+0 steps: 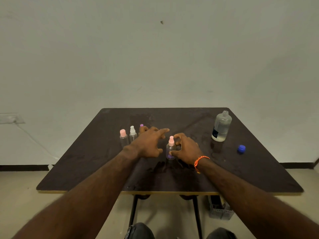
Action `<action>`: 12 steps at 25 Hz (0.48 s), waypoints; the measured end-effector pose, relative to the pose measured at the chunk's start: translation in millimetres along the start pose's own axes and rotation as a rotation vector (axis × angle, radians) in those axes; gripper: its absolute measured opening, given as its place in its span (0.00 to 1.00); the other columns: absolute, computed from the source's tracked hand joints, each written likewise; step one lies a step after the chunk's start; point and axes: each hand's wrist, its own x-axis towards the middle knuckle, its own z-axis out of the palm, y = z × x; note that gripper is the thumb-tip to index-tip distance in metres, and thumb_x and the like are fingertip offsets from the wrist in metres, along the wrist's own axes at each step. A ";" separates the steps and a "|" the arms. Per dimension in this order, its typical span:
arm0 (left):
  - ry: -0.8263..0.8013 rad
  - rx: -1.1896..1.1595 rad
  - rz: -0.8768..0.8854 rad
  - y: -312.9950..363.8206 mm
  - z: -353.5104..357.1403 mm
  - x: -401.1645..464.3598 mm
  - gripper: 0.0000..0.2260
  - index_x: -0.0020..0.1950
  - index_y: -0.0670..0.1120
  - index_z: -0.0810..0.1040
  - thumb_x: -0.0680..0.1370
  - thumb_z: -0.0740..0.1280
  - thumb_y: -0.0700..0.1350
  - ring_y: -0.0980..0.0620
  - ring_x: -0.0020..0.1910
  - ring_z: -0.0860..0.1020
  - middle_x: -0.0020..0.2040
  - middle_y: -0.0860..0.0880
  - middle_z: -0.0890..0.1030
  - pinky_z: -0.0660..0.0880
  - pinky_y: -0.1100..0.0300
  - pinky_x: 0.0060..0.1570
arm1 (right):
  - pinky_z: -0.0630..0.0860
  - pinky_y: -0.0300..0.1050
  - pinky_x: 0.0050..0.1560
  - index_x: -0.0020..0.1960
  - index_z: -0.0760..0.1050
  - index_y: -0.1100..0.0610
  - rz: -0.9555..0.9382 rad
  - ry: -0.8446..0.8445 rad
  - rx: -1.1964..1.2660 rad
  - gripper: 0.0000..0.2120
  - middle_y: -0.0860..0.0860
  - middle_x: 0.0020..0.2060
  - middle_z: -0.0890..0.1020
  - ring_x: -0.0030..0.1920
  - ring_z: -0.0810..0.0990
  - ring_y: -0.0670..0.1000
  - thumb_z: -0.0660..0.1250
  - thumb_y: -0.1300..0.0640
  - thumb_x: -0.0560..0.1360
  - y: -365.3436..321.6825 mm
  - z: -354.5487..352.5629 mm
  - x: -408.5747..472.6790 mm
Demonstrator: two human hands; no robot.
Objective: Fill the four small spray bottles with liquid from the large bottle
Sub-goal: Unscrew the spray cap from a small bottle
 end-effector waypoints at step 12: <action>0.188 -0.465 -0.234 25.8 74.6 -11.9 0.27 0.68 0.58 0.76 0.71 0.78 0.59 0.57 0.61 0.80 0.58 0.58 0.84 0.68 0.42 0.69 | 0.81 0.50 0.53 0.51 0.76 0.51 -0.027 -0.009 0.173 0.14 0.46 0.48 0.84 0.48 0.82 0.45 0.77 0.54 0.68 -0.9 -8.1 -23.3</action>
